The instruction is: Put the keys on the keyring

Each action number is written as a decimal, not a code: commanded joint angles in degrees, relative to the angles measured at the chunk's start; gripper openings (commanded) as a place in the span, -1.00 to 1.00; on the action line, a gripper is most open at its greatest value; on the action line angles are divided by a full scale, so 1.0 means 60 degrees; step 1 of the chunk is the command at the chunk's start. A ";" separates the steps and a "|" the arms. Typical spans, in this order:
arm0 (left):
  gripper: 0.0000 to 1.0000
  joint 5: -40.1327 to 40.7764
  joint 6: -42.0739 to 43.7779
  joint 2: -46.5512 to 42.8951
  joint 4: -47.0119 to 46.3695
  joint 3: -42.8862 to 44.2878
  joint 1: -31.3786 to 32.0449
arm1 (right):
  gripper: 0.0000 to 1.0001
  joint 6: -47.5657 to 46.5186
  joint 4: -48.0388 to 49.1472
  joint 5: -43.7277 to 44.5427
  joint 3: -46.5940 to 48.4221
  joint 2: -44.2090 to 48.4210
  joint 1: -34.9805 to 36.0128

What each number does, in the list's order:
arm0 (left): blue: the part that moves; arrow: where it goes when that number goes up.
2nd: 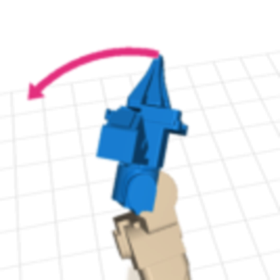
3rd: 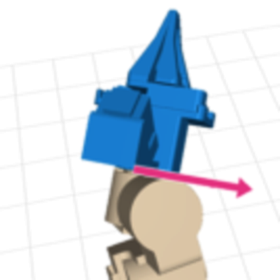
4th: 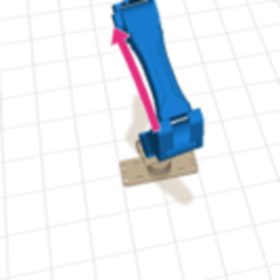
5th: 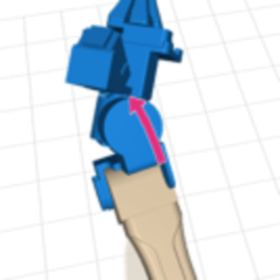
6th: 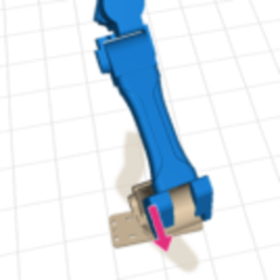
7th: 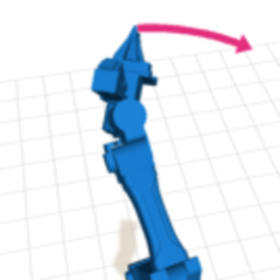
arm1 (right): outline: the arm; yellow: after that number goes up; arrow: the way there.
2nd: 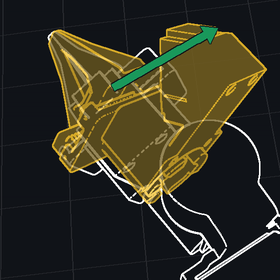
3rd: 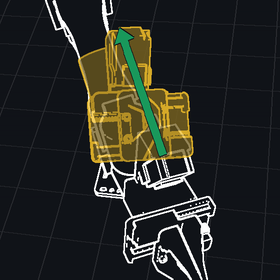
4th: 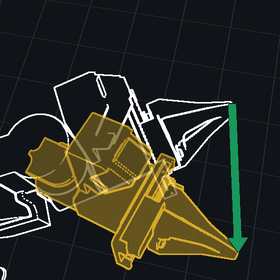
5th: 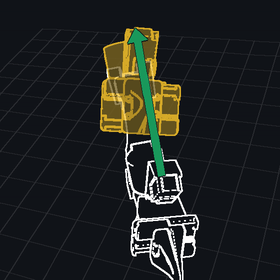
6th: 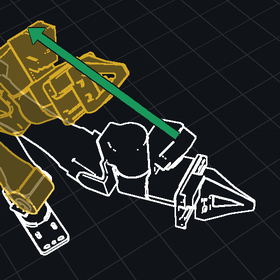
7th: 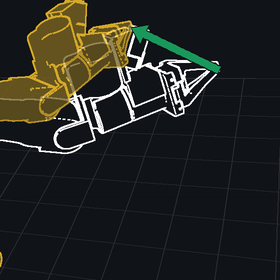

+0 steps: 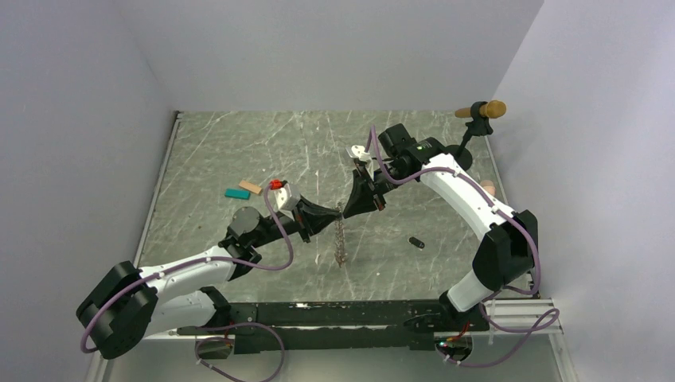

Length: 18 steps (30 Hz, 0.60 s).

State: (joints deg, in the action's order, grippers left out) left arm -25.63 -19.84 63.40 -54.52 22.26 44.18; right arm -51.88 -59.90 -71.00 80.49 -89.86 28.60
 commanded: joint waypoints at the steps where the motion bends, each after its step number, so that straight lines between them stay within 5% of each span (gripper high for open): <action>1: -0.94 -0.0249 0.0047 -0.0088 -0.0043 0.0615 -0.0021 | -1.00 -0.0160 -0.0001 -0.0373 0.0062 0.0195 0.0038; 6: -0.55 -0.0209 0.0198 -0.0208 0.0452 0.0633 -0.0029 | -1.00 -0.0186 -0.0050 -0.0358 0.0090 0.0185 0.0035; 12: -0.68 -0.0171 0.0395 -0.0354 0.0808 0.0684 -0.0068 | -1.00 -0.0185 -0.0086 -0.0348 0.0091 0.0181 0.0046; 18: -0.55 -0.0122 0.0520 -0.0449 0.1111 0.0717 -0.0090 | -1.00 -0.0216 -0.0099 -0.0326 0.0110 0.0181 0.0031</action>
State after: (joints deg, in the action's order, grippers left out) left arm -25.87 -18.02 62.00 -48.40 24.47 43.94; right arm -52.05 -60.34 -70.74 80.49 -89.86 28.60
